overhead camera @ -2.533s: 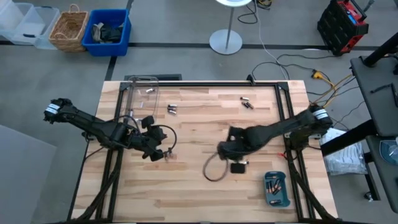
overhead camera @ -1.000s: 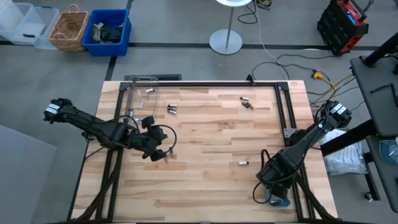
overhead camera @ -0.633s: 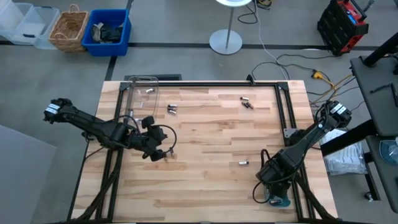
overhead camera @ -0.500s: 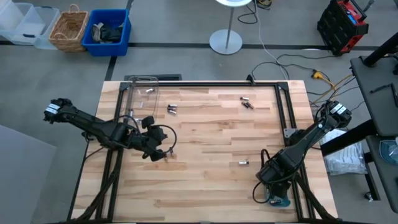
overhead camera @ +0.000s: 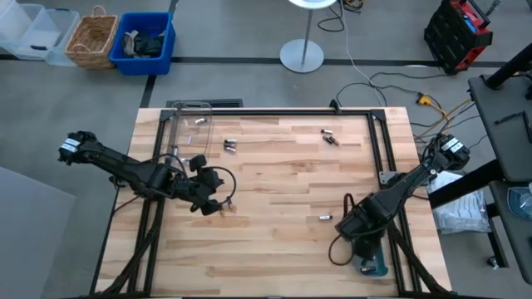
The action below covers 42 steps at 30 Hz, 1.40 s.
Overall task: Sort batteries
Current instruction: Put the silver and black battery into the transparent bin
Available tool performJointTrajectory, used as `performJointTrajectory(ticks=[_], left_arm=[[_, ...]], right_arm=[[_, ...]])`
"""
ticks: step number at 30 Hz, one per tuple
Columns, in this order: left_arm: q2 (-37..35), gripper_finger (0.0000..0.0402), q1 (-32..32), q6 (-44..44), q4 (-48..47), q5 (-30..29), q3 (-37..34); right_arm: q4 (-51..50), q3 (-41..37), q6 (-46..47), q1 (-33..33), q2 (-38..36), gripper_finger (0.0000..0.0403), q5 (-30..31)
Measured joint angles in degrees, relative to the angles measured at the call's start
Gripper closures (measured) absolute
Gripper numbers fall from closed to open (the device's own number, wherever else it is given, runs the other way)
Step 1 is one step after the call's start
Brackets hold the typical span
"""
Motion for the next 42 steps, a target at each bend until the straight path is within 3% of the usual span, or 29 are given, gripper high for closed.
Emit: performJointTrajectory(ticks=[12,21,31,42], left_arm=[[0.0,0.0402,0.0,0.0,0.3,0.0,0.0],[0.0,0.0402,0.0,0.0,0.4,0.0,0.0],[0.0,0.0402,0.0,0.0,0.4,0.0,0.0],[0.0,0.0402,0.0,0.0,0.4,0.0,0.0]], right_arm=[[5.0,1.7,-15.4,-8.7,0.2,0.0282,15.6],[11.8,1.7,-29.4,-11.8,5.8,0.0251,30.1],[13.0,1.6,-43.8,-11.1,16.5,0.0215,32.1],[16.9,0.9,-44.0,-11.1,20.1,0.0222,32.1]])
